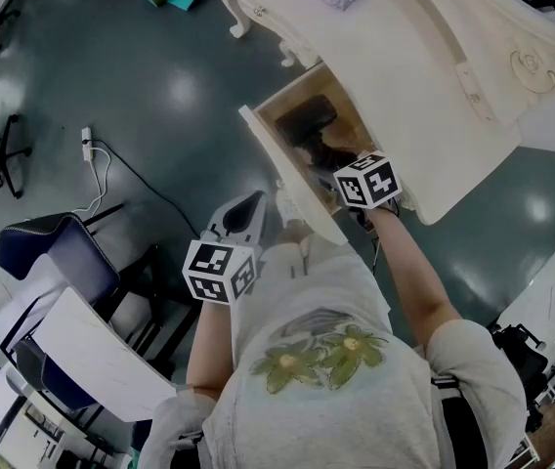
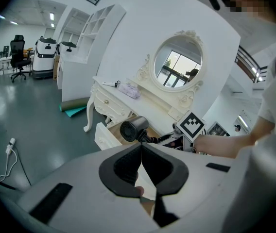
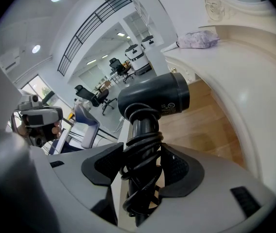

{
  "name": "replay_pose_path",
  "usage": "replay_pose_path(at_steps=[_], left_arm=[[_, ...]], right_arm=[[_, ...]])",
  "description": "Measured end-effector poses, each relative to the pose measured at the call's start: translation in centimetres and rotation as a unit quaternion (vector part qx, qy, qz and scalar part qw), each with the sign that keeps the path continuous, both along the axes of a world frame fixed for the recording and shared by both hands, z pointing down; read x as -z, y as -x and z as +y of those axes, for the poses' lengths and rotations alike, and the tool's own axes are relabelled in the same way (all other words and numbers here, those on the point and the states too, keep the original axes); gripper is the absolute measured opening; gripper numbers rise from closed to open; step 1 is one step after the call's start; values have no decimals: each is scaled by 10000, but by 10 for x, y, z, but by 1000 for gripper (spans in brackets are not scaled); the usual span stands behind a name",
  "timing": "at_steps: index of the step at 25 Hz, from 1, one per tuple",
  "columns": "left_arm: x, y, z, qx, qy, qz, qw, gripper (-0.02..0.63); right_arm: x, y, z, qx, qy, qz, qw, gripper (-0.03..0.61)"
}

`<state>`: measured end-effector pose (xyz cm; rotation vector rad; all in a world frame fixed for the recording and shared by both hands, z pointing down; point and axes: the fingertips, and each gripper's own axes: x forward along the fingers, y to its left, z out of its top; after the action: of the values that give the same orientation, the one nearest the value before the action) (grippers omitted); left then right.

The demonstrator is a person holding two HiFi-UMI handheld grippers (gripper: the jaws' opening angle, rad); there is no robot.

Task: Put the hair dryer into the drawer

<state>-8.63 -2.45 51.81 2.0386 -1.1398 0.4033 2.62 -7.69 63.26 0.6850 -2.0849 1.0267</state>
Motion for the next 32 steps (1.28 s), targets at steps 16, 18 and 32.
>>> replay_pose_path(at_steps=[16,18,32], left_arm=[[-7,3,-8,33,103,-1,9999,11],[-7,4,-9,47,117,4,9999,11],[-15,5,-8,103,244,49,9996,11]], right_arm=[[-22,-1,-7,21,167,140,9998,232],[-25,-1,-8,34,191,153,9997,232],[-44,0,-13,130,278,332,9990,232]])
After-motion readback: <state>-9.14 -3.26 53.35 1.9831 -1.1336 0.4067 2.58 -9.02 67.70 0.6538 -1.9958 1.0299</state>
